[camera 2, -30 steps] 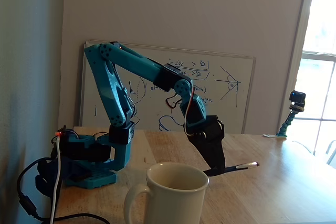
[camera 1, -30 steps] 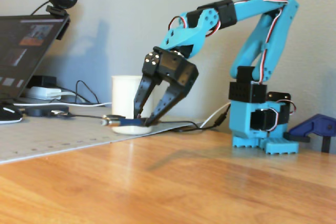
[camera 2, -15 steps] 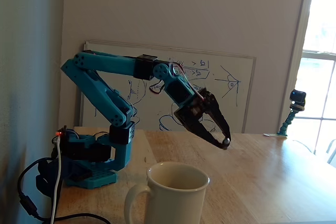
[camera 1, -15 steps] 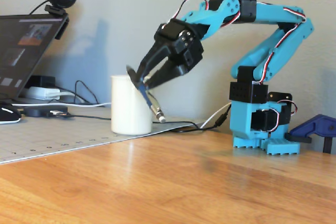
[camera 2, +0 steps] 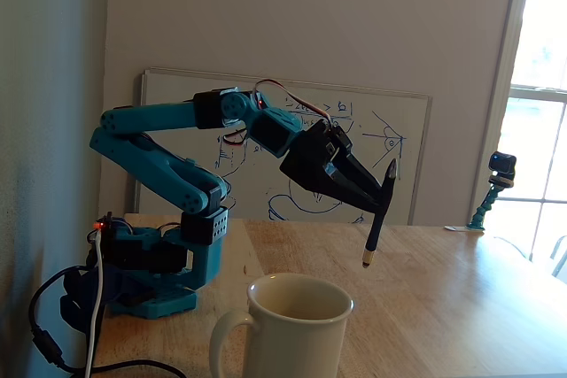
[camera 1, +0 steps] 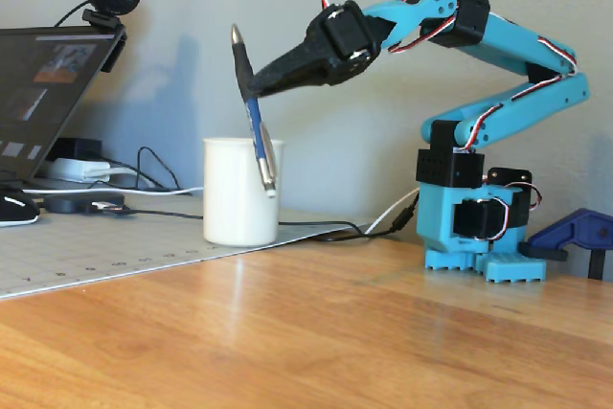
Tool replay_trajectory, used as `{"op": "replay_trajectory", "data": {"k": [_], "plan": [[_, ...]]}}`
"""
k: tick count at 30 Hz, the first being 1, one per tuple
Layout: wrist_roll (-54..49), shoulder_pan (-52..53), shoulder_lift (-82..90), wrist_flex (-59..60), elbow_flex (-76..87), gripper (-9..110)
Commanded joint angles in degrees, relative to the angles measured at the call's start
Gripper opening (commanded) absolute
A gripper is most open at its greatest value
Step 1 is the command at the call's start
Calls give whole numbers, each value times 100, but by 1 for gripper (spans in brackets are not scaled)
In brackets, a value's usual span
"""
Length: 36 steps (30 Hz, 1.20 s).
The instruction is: Grasp a pen and put it in a mug.
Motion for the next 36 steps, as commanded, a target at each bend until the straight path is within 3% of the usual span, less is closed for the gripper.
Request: {"op": "replay_trajectory", "data": {"k": [1, 10, 29, 36], "plan": [[-993, 668, 606, -88, -123, 0], [-2224, 1556, 1635, -79, -132, 0], [-2830, 2874, 1890, 0, -79, 0], [-2821, 2918, 1872, -79, 853, 0]]}}
